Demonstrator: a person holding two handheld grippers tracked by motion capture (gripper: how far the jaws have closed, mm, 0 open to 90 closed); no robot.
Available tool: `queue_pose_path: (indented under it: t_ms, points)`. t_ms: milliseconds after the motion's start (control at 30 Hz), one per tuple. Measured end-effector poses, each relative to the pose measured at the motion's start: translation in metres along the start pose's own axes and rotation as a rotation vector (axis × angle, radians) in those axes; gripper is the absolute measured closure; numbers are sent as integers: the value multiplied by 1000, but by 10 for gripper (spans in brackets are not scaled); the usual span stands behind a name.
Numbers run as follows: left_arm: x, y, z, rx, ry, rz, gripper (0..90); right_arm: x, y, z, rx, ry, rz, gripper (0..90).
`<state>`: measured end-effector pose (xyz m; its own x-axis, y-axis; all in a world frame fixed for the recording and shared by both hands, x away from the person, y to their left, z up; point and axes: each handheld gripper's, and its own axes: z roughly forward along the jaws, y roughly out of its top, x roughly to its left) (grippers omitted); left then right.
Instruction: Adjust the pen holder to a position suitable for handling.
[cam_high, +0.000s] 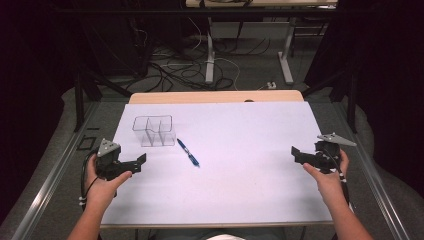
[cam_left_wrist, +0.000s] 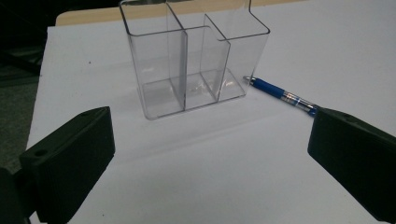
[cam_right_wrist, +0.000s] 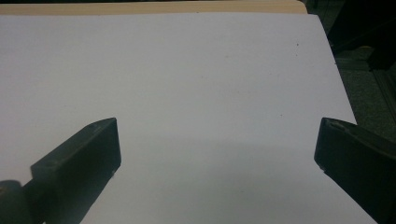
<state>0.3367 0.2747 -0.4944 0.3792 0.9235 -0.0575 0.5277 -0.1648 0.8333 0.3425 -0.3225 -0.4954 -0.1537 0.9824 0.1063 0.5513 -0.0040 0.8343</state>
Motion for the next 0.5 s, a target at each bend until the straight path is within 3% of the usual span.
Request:
queue_pose_path:
  t_ms: [100, 367, 500]
  points:
    - [-1, 3, 0, 12, -3, 3, 35, 0, 0, 0, -1, 2, -5, 0]
    - [-3, 17, -5, 44, 9, 58, 46, 2, -1, 1, 11, 11, -3, 1]
    - [-4, 28, -8, 61, 22, 138, 62, 3, -1, 2, 20, 16, -4, 1]
